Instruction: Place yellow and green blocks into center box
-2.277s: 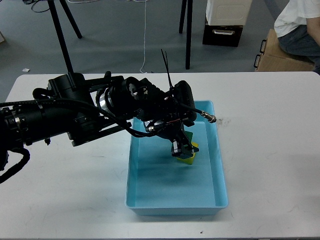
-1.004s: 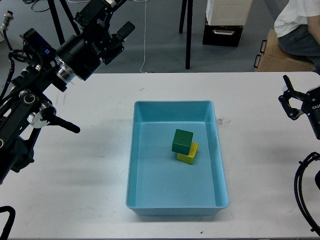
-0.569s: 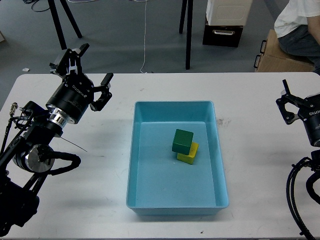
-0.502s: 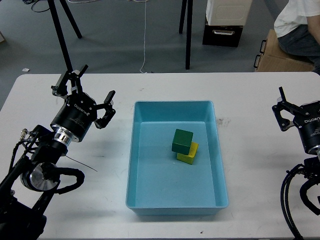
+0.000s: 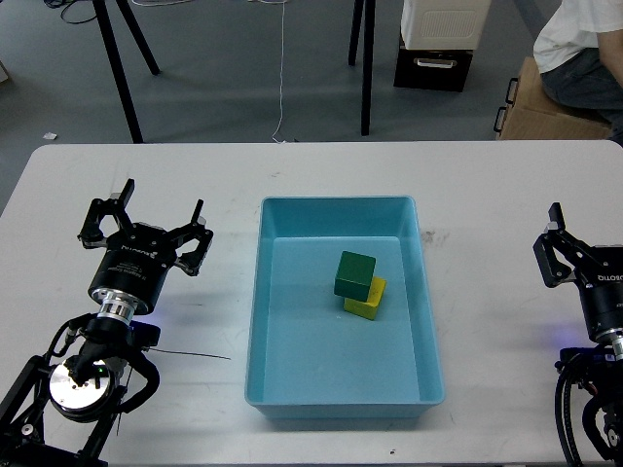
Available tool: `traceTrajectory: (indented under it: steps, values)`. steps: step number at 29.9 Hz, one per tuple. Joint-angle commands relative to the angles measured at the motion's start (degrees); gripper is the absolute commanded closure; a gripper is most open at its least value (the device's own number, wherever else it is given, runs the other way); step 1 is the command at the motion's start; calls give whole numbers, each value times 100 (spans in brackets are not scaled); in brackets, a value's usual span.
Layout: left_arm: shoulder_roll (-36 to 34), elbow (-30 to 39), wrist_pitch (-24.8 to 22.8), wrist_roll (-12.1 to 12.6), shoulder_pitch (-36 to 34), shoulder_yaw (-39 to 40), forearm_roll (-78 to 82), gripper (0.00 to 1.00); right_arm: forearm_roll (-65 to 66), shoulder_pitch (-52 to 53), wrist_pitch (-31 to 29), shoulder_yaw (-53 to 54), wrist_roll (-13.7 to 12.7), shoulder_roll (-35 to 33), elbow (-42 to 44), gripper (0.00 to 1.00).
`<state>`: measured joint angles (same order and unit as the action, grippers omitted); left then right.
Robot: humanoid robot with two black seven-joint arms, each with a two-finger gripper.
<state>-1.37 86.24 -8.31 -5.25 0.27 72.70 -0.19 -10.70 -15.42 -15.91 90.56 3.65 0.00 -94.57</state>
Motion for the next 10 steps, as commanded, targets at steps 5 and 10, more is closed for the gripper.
traceTrajectory:
  steps: [5, 10]
  values:
    - [5, 16, -162, -257, 122, 51, -16, 0, 7, -48, -8, 23, 40, 0, 0, 1]
    - [40, 16, -171, -266, 201, 7, -16, 0, 7, -110, -17, 14, 40, 0, 0, 1]
